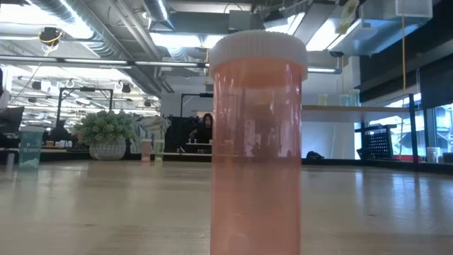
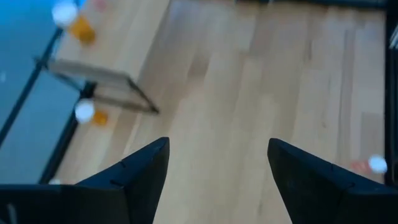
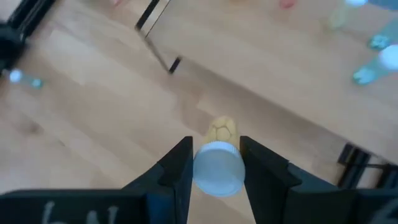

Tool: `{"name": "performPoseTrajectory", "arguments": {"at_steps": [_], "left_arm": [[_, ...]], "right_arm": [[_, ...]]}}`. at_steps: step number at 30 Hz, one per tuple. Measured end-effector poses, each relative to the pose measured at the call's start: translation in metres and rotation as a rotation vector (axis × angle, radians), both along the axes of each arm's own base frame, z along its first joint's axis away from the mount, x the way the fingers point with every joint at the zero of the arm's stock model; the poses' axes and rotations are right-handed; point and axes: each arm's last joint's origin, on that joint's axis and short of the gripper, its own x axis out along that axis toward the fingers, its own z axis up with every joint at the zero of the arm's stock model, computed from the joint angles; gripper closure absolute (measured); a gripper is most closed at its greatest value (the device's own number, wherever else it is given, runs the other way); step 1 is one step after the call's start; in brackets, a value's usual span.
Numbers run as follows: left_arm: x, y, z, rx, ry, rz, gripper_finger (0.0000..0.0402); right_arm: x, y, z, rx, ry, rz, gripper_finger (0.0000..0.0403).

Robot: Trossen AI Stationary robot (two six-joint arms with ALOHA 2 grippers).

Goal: Pick and place medicine bottles onto shelf by color
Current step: Put the bottom yellow pill bottle on the shelf aligned with the other yellow pill bottle

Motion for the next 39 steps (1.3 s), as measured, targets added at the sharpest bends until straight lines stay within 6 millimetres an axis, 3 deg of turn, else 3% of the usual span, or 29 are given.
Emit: {"name": "performPoseTrajectory", "arguments": {"at_steps": [8,15,25,39], "left_arm": [[0.018,0.032,0.016,0.037,-0.159,-0.111,0.0133],[0.021,0.048,0.019,0.083,-0.189,-0.102,0.0133],[0.020,0.050,0.018,0.082,-0.177,-0.102,0.0133],[0.019,0.050,0.016,0.080,-0.148,-0.102,0.0133]], "right_arm": [[-0.006,-0.046,0.004,0.018,0.047,-0.075,0.0283],[0.003,-0.084,-0.009,0.023,0.146,-0.163,0.0283],[0.032,-0.141,-0.046,0.122,0.349,0.018,0.0283],[0.045,-0.197,-0.086,0.177,0.489,0.101,0.0283]]}}
